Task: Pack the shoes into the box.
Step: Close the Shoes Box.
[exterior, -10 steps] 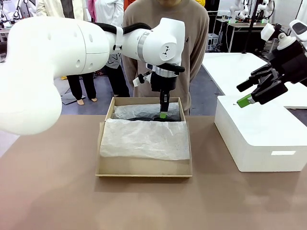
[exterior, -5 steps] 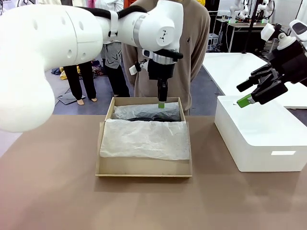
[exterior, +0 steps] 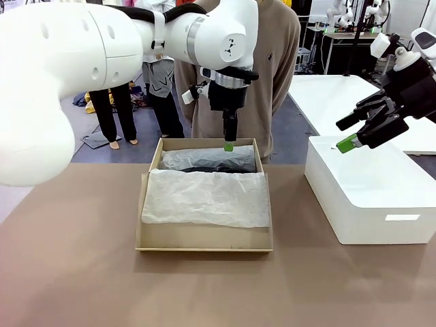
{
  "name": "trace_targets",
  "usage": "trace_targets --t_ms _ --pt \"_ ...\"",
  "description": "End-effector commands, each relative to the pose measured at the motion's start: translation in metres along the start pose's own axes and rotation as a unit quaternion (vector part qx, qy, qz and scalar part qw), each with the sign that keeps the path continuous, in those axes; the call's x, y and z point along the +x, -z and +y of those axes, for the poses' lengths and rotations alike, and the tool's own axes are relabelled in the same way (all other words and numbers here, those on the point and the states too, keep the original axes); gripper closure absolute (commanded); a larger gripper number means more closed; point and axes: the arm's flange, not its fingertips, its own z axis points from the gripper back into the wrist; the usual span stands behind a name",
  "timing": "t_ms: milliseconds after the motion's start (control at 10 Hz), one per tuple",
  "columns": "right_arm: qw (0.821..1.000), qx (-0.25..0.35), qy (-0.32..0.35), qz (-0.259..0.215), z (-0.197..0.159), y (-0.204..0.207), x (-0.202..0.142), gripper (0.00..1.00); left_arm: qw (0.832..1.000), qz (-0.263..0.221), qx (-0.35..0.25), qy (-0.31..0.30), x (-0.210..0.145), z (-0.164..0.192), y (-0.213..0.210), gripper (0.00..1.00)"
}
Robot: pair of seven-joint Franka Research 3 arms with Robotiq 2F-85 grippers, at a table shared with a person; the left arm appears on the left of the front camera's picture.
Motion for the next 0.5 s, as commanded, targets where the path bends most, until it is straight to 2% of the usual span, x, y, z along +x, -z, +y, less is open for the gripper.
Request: trace_targets --t_ms 0,400 --pt "1.0 0.006 -0.012 -0.015 -0.0036 0.0006 0.0004 0.0 1.0 -0.003 0.002 -0.003 0.0016 0.0008 -0.0034 0.0" --pt "1.0 0.006 -0.012 -0.015 -0.0036 0.0006 0.0004 0.0 1.0 -0.003 0.002 -0.003 0.0016 0.0008 -0.0034 0.0"
